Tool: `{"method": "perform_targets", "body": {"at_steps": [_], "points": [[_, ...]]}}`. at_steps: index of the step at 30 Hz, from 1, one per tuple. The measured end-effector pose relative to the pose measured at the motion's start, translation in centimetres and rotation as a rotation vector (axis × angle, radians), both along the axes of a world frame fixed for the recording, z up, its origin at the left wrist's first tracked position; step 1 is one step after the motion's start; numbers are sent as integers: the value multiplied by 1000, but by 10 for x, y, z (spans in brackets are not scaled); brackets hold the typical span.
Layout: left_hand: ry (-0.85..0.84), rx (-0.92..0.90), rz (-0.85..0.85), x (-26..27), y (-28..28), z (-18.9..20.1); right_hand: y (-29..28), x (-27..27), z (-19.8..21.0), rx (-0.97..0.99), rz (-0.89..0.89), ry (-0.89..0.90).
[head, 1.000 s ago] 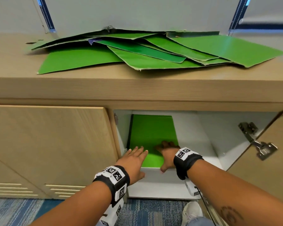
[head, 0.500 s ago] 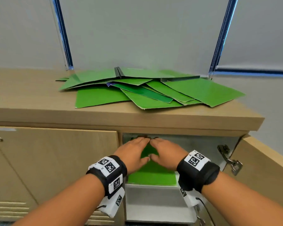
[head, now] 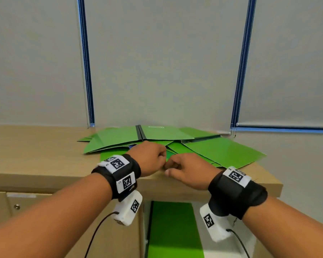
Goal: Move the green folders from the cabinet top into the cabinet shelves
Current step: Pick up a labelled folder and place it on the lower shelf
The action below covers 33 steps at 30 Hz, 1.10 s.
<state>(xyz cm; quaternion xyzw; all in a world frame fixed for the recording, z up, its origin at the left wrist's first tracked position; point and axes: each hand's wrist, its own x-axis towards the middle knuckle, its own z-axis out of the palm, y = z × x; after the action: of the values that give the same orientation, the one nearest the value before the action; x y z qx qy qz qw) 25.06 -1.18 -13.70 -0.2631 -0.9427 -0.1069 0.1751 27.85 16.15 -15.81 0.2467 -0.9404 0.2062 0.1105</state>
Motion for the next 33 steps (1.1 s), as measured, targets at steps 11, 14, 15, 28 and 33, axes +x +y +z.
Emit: {"method": "perform_targets", "body": {"at_steps": [11,14,15,28,33], "points": [[-188,-267,302,-100,-14,22,21,-32,41,-250,-43,-241],[-203,-418,364,-127,-13,18,32,-52,53,-255,-69,-264],[-207,-444,384,-134,-14,17,33,-59,56,-250,-84,-263],[-259,-548,476,-178,-24,5,39,-134,32,134,-307,-174],[-182,-540,458,-164,-32,18,38,-145,24,54,-339,-121]]}}
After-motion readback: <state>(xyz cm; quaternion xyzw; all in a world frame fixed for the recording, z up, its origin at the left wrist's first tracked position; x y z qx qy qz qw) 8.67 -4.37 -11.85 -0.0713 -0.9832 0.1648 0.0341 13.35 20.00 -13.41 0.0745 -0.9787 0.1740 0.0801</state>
